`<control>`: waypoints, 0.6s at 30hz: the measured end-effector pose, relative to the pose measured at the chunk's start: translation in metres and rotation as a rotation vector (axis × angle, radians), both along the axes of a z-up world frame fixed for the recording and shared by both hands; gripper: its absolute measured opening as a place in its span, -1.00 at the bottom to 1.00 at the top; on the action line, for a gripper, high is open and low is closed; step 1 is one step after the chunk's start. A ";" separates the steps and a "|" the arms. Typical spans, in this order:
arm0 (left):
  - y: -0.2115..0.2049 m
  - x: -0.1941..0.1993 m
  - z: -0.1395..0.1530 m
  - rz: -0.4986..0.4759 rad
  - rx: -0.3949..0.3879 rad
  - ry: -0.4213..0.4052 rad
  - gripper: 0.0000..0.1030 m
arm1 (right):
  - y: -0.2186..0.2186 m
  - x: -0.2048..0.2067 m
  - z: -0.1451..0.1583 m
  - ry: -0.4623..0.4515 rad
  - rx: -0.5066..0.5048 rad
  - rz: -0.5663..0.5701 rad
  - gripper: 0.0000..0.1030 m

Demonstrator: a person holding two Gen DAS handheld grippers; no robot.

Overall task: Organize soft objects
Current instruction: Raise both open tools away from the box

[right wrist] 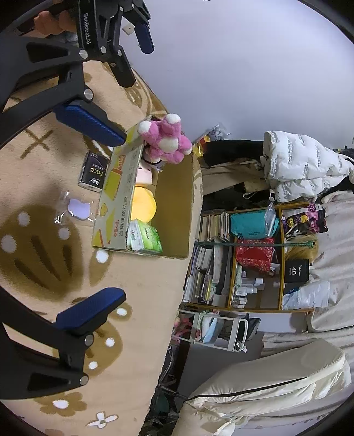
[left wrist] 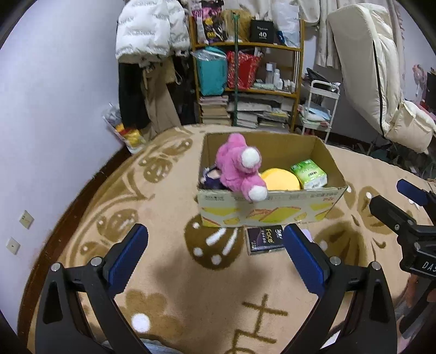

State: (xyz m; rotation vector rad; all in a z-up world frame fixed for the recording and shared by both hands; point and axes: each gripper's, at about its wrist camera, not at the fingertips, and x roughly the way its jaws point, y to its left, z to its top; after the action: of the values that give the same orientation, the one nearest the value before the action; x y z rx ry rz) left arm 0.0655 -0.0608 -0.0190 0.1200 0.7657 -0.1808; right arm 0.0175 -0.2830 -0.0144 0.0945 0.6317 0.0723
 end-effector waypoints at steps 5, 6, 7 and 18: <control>-0.003 0.011 -0.017 -0.005 0.007 0.023 0.91 | -0.002 0.008 -0.010 0.048 0.010 -0.018 1.00; -0.005 0.013 -0.019 -0.004 0.015 0.024 0.91 | -0.003 0.011 -0.013 0.059 0.018 -0.022 1.00; -0.007 0.016 -0.022 -0.003 0.024 0.025 0.91 | -0.004 0.012 -0.015 0.066 0.023 -0.024 1.00; -0.022 0.036 -0.050 -0.005 0.039 0.085 0.91 | -0.024 0.034 -0.038 0.152 0.146 -0.094 1.00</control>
State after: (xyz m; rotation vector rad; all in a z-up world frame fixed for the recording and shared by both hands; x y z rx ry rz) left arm 0.1013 -0.0828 -0.0689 0.1519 0.8543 -0.1769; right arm 0.0516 -0.3075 -0.0522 0.2729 0.7729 0.0199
